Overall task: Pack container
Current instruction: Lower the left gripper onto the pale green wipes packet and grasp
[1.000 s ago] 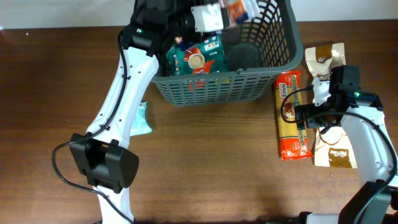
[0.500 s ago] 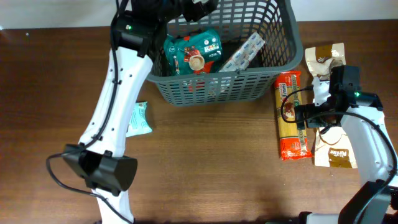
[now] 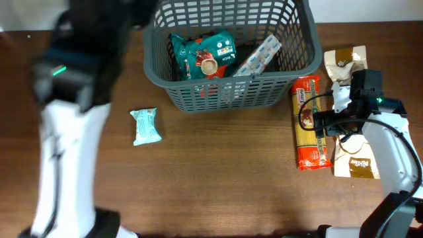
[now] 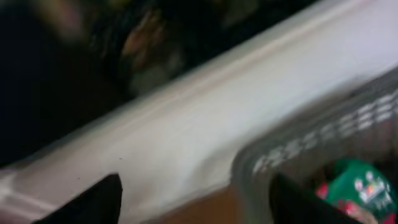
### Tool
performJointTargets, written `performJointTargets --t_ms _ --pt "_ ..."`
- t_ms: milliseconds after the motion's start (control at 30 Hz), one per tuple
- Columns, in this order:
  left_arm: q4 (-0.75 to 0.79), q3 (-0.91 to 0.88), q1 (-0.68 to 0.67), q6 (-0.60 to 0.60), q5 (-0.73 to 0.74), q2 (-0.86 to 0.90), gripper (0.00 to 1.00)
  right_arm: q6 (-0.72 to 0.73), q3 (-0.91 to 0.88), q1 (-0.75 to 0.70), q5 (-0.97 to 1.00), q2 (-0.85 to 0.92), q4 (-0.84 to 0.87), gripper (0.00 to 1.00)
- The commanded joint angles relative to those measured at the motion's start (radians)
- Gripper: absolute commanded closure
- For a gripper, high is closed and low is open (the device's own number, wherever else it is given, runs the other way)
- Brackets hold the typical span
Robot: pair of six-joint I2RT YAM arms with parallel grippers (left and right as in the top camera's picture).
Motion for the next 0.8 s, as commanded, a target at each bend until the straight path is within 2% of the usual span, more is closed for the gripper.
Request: performJointTargets --t_ms 0,67,233,333,400,433,533,767 --pt "-0.127 0.013 0.09 -0.262 -0.107 -0.04 0.29 -0.007 0.019 -0.008 -0.011 0.006 0.002 0.01" --pt "-0.241 0.012 0.142 -0.31 -0.087 -0.038 0.29 -0.007 0.019 -0.008 -0.011 0.006 0.002 0.01" --pt "-0.479 0.01 0.231 -0.315 0.086 0.018 0.28 -0.007 0.019 -0.008 -0.011 0.006 0.002 0.01" --pt "-0.581 -0.009 0.269 -0.375 0.153 0.076 0.13 -0.007 0.019 -0.008 -0.011 0.006 0.002 0.01" --pt "-0.603 -0.042 0.292 -0.408 0.199 0.108 0.13 -0.007 0.019 -0.008 -0.011 0.006 0.002 0.01" --pt "-0.603 -0.058 0.302 -0.409 0.228 0.122 0.09 -0.007 0.019 -0.008 -0.011 0.006 0.002 0.01" --pt "-0.594 -0.116 0.335 -0.445 0.292 0.165 0.09 -0.007 0.02 -0.008 -0.01 0.006 0.002 0.01" --pt "-0.521 -0.315 0.372 -0.44 0.372 0.212 0.09 -0.007 0.019 -0.008 -0.011 0.006 0.002 0.01"
